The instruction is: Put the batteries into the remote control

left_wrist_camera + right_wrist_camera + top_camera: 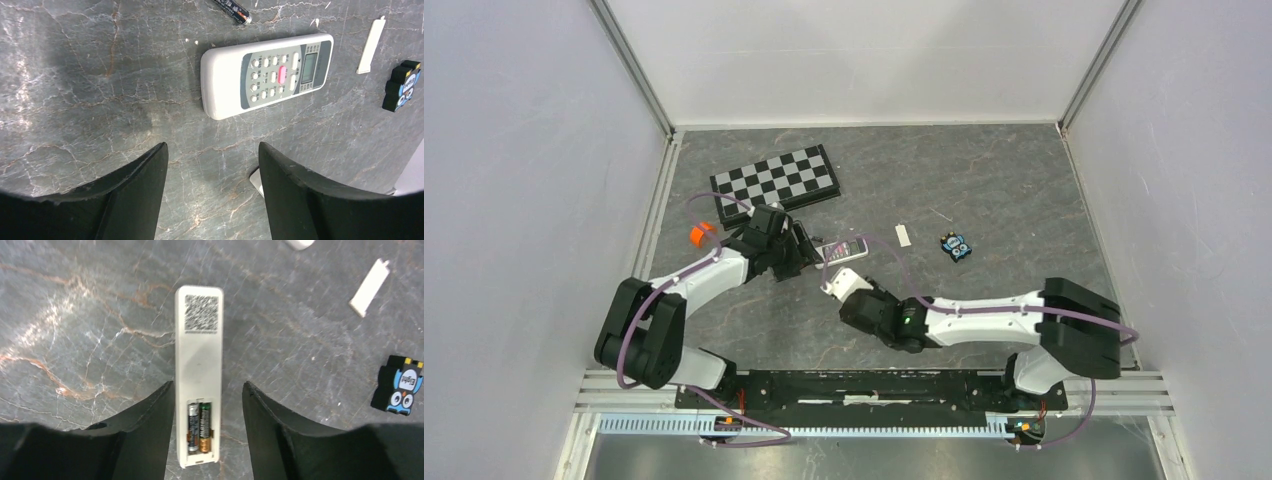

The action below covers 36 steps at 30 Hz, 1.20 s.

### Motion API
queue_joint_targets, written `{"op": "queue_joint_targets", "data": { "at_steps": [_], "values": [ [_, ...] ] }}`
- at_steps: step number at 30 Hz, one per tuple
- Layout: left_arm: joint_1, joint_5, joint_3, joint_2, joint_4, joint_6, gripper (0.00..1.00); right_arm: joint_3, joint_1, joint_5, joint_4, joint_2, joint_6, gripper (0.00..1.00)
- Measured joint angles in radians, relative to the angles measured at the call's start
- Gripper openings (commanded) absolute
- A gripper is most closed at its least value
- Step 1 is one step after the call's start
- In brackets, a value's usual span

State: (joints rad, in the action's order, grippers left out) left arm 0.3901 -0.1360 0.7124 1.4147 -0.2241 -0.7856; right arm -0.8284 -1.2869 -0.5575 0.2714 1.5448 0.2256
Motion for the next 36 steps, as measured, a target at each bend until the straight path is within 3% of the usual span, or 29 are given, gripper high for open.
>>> {"op": "queue_joint_targets", "data": {
  "at_steps": [3,8,14,18,25,36],
  "values": [
    [-0.006,0.0,0.0,-0.025,-0.014,0.006,0.75,0.0,0.055,0.051,-0.005,-0.066,-0.006,0.67],
    [-0.014,0.001,-0.006,-0.076,-0.02,0.018,0.77,-0.037,0.253,0.117,0.0,-0.096,0.036,0.71],
    [-0.016,0.025,-0.011,-0.148,-0.037,0.047,0.99,-0.188,0.475,0.14,0.05,0.071,0.058,0.71],
    [-0.016,0.065,-0.013,-0.228,-0.044,0.059,1.0,-0.267,0.558,0.179,0.074,0.19,0.054,0.69],
    [-0.019,0.1,-0.013,-0.291,-0.045,0.08,1.0,-0.395,0.621,0.229,0.118,0.351,0.047,0.56],
    [-0.019,0.049,-0.013,-0.291,-0.04,0.095,0.97,-0.424,0.669,0.264,0.134,0.38,0.067,0.51]
  ]
}}
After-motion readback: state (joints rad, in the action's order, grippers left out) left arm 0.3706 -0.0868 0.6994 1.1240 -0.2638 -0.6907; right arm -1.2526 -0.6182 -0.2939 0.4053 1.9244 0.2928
